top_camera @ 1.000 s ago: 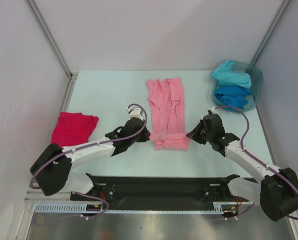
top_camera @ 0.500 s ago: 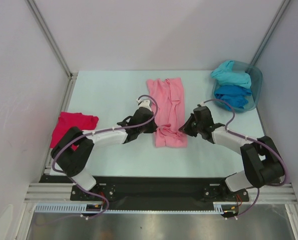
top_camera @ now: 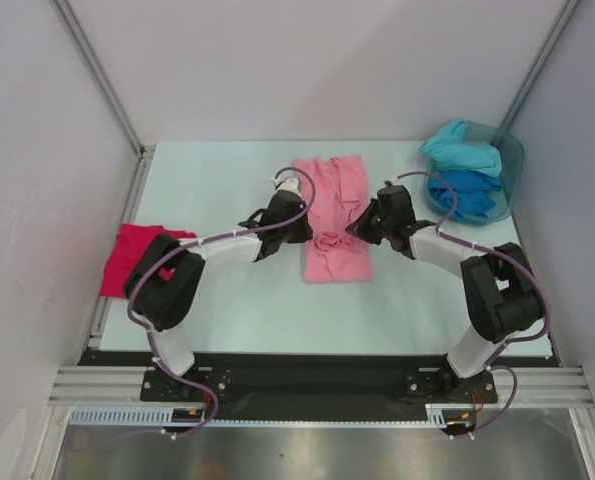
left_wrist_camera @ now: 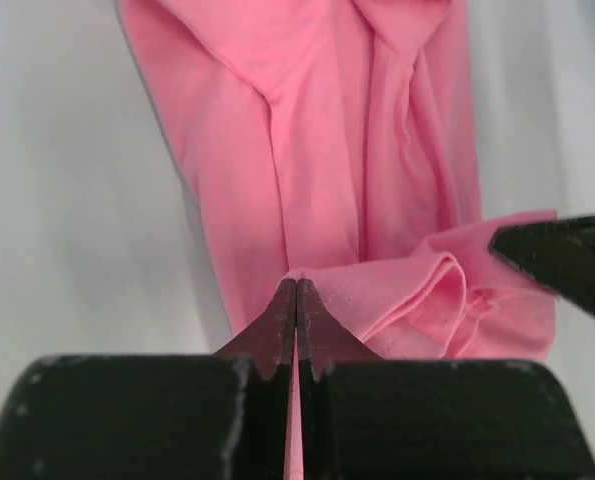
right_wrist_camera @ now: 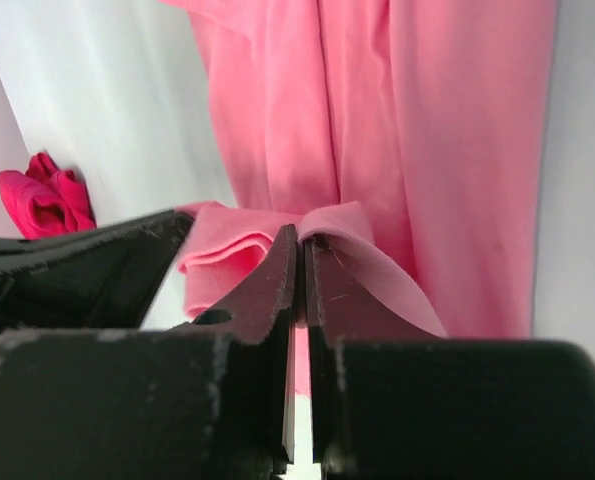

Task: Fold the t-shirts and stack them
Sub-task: Fold the tshirt

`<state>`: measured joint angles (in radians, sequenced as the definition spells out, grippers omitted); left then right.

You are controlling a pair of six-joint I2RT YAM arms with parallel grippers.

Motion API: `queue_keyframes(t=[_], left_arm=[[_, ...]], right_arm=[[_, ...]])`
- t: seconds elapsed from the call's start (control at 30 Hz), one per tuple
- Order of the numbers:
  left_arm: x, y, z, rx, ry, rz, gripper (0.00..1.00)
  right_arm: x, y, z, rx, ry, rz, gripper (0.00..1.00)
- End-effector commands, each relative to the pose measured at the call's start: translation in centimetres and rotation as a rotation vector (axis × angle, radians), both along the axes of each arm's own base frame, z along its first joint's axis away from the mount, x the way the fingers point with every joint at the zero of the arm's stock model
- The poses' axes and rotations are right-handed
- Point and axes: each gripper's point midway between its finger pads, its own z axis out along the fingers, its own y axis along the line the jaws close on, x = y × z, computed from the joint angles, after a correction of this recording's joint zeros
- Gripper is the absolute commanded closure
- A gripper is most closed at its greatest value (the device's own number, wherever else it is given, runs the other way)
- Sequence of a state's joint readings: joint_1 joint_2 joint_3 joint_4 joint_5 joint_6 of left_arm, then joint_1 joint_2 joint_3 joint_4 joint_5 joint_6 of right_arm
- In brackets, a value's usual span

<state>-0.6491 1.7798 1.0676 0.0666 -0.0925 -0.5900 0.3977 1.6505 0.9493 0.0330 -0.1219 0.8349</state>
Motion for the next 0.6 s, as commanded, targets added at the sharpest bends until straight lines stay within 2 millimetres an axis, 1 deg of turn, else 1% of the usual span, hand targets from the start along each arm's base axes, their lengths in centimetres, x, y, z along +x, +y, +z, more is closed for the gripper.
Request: queue_keyframes(t=[0.0, 0.03, 0.07, 0.2, 0.3, 0.37, 0.4, 0.43, 0.5, 0.57], left_arm=[[3.2, -0.3, 2.3, -0.019, -0.063, -0.004, 1.0], [3.7, -0.3, 1.7, -0.008, -0.052, -0.002, 1.0], [4.3, -0.4, 2.1, -0.008, -0.055, 0.0, 1.0], [5.5, -0.5, 2.2, 0.005, -0.059, 0.002, 1.0], [6.2, -0.5, 1.9, 0.01, -0.051, 0.005, 1.0], [6.7, -0.7, 1.5, 0.012, -0.049, 0.001, 1.0], [6.8, -0.8, 1.6, 0.01, -0.049, -0.002, 1.0], [7.0, -0.8, 1.4, 0.01, -0.047, -0.002, 1.0], [6.8, -0.8, 0.6, 0.027, -0.02, -0.009, 0.99], [6.8, -0.9, 0.4, 0.028, -0.015, -0.012, 0.94]], right_arm=[[1.8, 0.2, 1.1, 0.015, -0.048, -0.003, 1.0], [1.8, 0.1, 0.8, 0.011, -0.041, -0.005, 1.0], [2.1, -0.2, 0.6, 0.008, -0.041, -0.011, 1.0], [2.9, -0.9, 0.2, 0.009, -0.038, -0.024, 1.0], [3.5, -1.3, -0.2, 0.008, -0.03, -0.037, 1.0], [4.3, -1.7, -0.3, 0.012, -0.031, -0.05, 1.0], [4.6, -1.7, -0.3, 0.016, -0.028, -0.055, 1.0], [5.3, -1.8, 0.3, 0.024, -0.041, -0.059, 1.0], [5.9, -1.8, -0.2, 0.018, -0.031, -0.056, 1.0], [6.6, -1.5, 0.1, 0.013, -0.038, -0.053, 1.0]])
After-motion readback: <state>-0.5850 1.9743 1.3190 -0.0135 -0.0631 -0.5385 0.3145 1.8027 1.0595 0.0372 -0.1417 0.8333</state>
